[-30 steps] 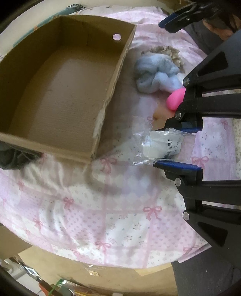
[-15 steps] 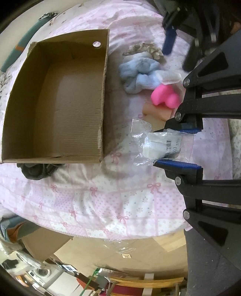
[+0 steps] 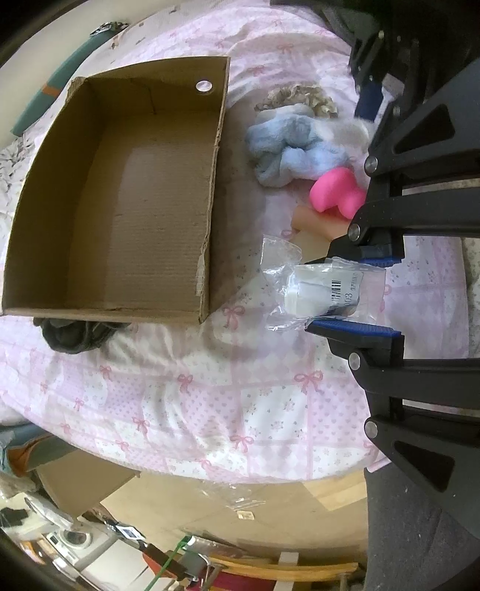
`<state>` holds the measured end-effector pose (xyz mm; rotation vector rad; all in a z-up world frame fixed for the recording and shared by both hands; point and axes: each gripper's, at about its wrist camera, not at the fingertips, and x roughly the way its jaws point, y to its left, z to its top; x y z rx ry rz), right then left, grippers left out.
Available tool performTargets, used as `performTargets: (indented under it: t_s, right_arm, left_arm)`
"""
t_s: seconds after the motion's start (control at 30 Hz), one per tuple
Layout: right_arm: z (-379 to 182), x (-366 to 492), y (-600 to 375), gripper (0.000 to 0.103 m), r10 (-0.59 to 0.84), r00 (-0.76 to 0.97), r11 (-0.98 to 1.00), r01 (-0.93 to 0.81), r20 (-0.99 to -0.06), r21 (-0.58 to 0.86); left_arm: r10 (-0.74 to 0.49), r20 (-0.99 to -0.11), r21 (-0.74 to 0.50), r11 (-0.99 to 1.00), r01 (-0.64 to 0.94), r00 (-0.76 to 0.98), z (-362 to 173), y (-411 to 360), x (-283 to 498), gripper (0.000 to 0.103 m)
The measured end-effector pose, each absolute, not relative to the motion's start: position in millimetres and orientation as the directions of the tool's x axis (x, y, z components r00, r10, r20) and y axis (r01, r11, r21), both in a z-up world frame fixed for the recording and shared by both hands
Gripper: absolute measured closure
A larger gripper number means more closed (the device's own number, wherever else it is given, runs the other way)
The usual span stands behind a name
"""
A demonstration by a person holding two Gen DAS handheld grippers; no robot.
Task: Organize soft objects
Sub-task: 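Grasp the white sock with the right gripper while the left gripper lifts the bag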
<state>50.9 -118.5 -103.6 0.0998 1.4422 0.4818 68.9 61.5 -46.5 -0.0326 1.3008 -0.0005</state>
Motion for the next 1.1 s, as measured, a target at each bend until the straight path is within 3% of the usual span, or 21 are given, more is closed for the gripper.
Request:
performTargets:
  t_s: [0.27,0.6,1.1]
  right_arm:
    - [-63.0,49.6,-139.7,0.074,0.440,0.220,0.889,-0.244,-0.871,0.387]
    - [-54.5,59.5,-159.4,0.074,0.442,0.267,0.895,-0.201,-0.857,0.399]
    - [6.3,82.2,-201.7,0.074,0.480,0.418,0.877,-0.206,-0.771,0.435]
  left_arm:
    - [0.033,-0.954,0.016,0.998,-0.059,0.298,-39.1,65.0,66.7,0.082]
    - [0.071,-0.946,0.047,0.995,-0.083,0.316,-37.4,65.7,67.2,0.082]
    - [0.088,-0.852,0.047,0.995,-0.091,0.517,34.5,59.0,90.1,0.082]
